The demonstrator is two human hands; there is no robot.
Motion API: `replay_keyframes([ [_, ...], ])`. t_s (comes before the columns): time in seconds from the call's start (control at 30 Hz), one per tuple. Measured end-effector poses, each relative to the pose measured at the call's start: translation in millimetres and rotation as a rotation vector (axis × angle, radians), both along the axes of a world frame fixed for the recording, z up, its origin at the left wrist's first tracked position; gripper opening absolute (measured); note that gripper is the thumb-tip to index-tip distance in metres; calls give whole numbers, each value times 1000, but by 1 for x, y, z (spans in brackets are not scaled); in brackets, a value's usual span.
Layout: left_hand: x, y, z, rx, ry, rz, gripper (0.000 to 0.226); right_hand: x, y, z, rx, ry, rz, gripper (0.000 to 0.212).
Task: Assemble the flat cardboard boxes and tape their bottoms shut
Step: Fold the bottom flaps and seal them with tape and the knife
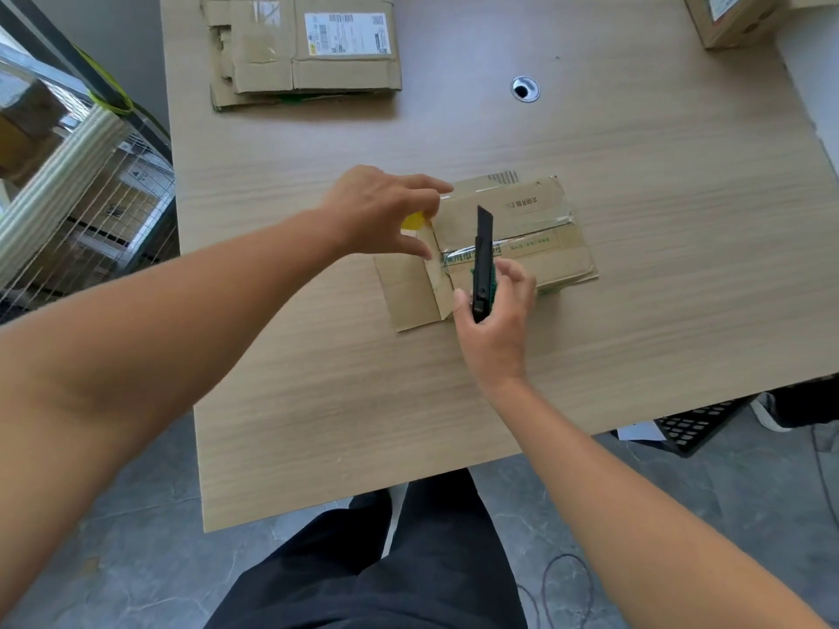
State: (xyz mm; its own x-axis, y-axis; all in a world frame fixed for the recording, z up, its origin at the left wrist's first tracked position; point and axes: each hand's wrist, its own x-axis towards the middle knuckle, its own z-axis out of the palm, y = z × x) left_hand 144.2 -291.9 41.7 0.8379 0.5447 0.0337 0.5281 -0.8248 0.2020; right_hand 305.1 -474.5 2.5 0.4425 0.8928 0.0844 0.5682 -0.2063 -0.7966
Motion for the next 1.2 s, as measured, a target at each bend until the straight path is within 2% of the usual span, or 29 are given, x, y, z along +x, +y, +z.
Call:
replay_keyframes([
  [0.2, 16, -5, -13, 63, 23, -53, 49, 12, 4, -13, -39, -108, -63, 45],
  [0.3, 23, -10, -22, 67, -16, 15, 46, 12, 8, -17, -60, -175, -30, 46],
  [0.37, 25, -14, -28, 67, -58, 61, 46, 14, 10, -19, -57, -151, -35, 46],
  [0.47, 27, -23, -35, 56, -107, 150, 44, 18, 15, -18, -81, -167, -26, 55],
  [0.6, 26, -45, -35, -54, -163, 314, 41, 26, 20, -11, -59, -207, 5, 57],
  [0.73, 9, -72, -30, -173, -193, 417, 34, 34, 14, -6, -75, -279, 67, 45],
  [0.77, 4, -80, -28, -193, -191, 435, 32, 36, 11, -6, -92, -263, 36, 48],
  [0.83, -5, -98, -24, -217, -179, 462, 28, 36, 3, -4, -133, -113, 23, 65],
  [0.93, -11, -126, -20, -260, -168, 491, 23, 38, -7, -4, -178, -51, 135, 94],
  [1.1, -11, -151, -16, -358, -207, 583, 25, 45, -3, -2, -204, -95, 145, 91],
  [1.2, -12, -150, -6, -465, -229, 601, 23, 60, 13, 4, -224, -85, 262, 93],
])
